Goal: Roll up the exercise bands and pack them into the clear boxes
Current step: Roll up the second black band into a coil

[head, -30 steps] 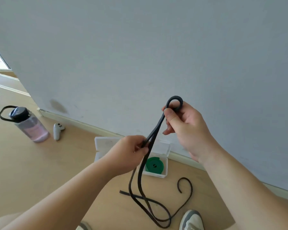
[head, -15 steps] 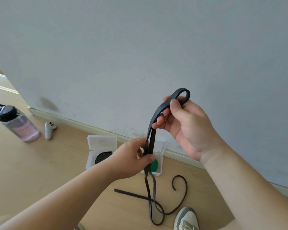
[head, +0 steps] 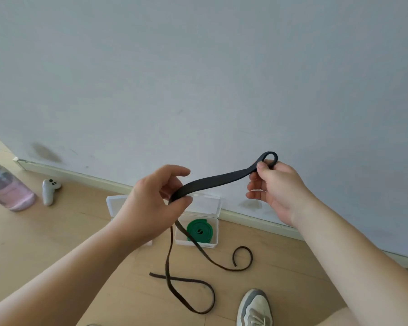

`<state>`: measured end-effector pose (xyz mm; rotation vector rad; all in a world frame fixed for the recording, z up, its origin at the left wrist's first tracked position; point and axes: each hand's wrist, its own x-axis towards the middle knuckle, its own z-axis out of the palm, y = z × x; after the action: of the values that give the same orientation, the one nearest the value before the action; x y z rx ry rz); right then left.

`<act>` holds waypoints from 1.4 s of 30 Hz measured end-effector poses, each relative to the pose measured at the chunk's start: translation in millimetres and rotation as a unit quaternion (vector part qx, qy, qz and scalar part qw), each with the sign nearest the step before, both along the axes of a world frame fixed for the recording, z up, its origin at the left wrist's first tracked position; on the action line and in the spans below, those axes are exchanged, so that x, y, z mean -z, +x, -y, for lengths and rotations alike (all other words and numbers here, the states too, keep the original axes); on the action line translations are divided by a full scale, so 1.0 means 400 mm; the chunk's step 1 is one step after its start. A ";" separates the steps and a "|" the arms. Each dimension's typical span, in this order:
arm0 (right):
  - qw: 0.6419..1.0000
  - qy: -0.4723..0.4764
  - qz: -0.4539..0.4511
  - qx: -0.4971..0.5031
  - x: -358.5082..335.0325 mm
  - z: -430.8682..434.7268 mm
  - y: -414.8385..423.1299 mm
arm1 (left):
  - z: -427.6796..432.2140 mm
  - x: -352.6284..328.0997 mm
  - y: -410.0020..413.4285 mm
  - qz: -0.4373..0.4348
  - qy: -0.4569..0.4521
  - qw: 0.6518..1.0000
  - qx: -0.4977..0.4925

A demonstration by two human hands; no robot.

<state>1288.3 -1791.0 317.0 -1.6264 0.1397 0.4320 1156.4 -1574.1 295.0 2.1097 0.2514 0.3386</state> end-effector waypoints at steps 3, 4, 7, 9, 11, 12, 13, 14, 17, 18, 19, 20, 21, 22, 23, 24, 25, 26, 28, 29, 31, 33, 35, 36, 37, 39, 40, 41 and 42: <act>0.993 -0.109 -0.048 -0.029 0.036 0.005 0.003 | 0.017 -0.016 -0.005 -0.009 0.001 1.000 -0.013; 0.983 -0.171 -0.047 -0.052 0.046 0.005 0.002 | 0.024 -0.020 -0.006 -0.016 -0.004 1.000 -0.012; 0.948 -0.271 0.093 -0.141 0.037 -0.019 -0.029 | 0.044 -0.030 -0.002 -0.028 -0.049 0.998 -0.009; 0.944 -0.186 0.174 -0.211 0.011 -0.046 -0.063 | 0.056 -0.039 0.003 -0.029 -0.077 0.997 -0.012; 0.938 -0.089 0.187 -0.277 -0.010 -0.066 -0.097 | 0.059 -0.046 0.006 -0.021 -0.082 0.996 -0.011; 0.937 -0.056 0.180 -0.293 -0.015 -0.070 -0.105 | 0.058 -0.050 0.006 -0.019 -0.082 0.996 -0.009; 0.938 -0.031 0.166 -0.303 -0.021 -0.072 -0.110 | 0.055 -0.055 0.005 -0.018 -0.084 0.996 -0.006; 0.939 -0.017 0.152 -0.308 -0.028 -0.074 -0.112 | 0.051 -0.058 0.001 -0.018 -0.084 0.996 -0.002; 0.941 -0.059 0.163 -0.291 -0.035 -0.080 -0.111 | 0.039 -0.055 -0.011 0.006 -0.036 0.999 0.007; 0.938 -0.082 0.179 -0.287 -0.034 -0.083 -0.112 | 0.033 -0.051 -0.014 0.020 -0.012 1.000 0.008; 0.933 -0.098 0.195 -0.287 -0.035 -0.088 -0.114 | 0.025 -0.047 -0.016 0.028 0.007 1.000 0.012; 0.928 -0.107 0.213 -0.286 -0.035 -0.091 -0.115 | 0.017 -0.039 -0.016 0.027 0.020 0.999 0.021; 0.925 -0.110 0.233 -0.280 -0.037 -0.094 -0.117 | 0.010 -0.029 -0.015 0.012 0.028 0.999 0.038; 0.924 -0.105 0.251 -0.270 -0.040 -0.095 -0.119 | 0.005 -0.015 -0.015 -0.024 0.034 0.997 0.060; 0.924 -0.092 0.265 -0.261 -0.046 -0.094 -0.120 | 0.004 0.000 -0.016 -0.076 0.036 0.993 0.086; 0.926 -0.076 0.274 -0.250 -0.054 -0.091 -0.122 | 0.004 0.020 -0.018 -0.134 0.037 0.984 0.110; 0.929 -0.062 0.277 -0.239 -0.062 -0.086 -0.121 | 0.003 0.040 -0.021 -0.184 0.040 0.973 0.130; 0.932 -0.057 0.278 -0.226 -0.067 -0.080 -0.118 | 0.002 0.055 -0.024 -0.221 0.047 0.964 0.143; 0.937 -0.078 0.282 -0.191 -0.068 -0.063 -0.102 | -0.007 0.069 -0.027 -0.242 0.046 0.958 0.144; 0.938 -0.102 0.281 -0.176 -0.063 -0.051 -0.088 | -0.015 0.069 -0.023 -0.233 0.035 0.964 0.126; 0.936 -0.166 0.263 -0.167 -0.049 -0.027 -0.057 | -0.033 0.048 -0.017 -0.197 0.010 0.978 0.073; 0.931 -0.222 0.237 -0.167 -0.027 -0.003 -0.031 | -0.046 0.004 -0.016 -0.146 -0.008 0.989 0.031; 0.931 -0.251 0.192 -0.183 -0.006 0.012 -0.017 | -0.046 -0.043 -0.027 -0.072 -0.041 0.997 0.002; 0.935 -0.247 0.163 -0.198 0.001 0.012 -0.016 | -0.042 -0.064 -0.036 -0.036 -0.061 0.997 -0.015; 0.941 -0.225 0.134 -0.214 0.005 0.008 -0.020 | -0.036 -0.082 -0.043 -0.007 -0.072 0.997 -0.027; 0.953 -0.133 0.104 -0.252 -0.002 -0.013 -0.040 | -0.015 -0.100 -0.050 0.019 -0.062 0.997 -0.029; 0.952 -0.078 0.108 -0.274 -0.012 -0.029 -0.055 | -0.004 -0.101 -0.049 0.021 -0.055 0.998 -0.021; 0.948 -0.030 0.117 -0.295 -0.025 -0.048 -0.071 | 0.007 -0.099 -0.046 0.020 -0.053 0.998 -0.011; 0.943 0.009 0.127 -0.308 -0.037 -0.066 -0.088 | 0.016 -0.095 -0.041 0.022 -0.053 0.998 -0.003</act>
<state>1253.1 -1764.6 331.8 -1.6737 -0.5838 0.6872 1140.0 -1580.3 333.2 1.9946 0.2448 0.3671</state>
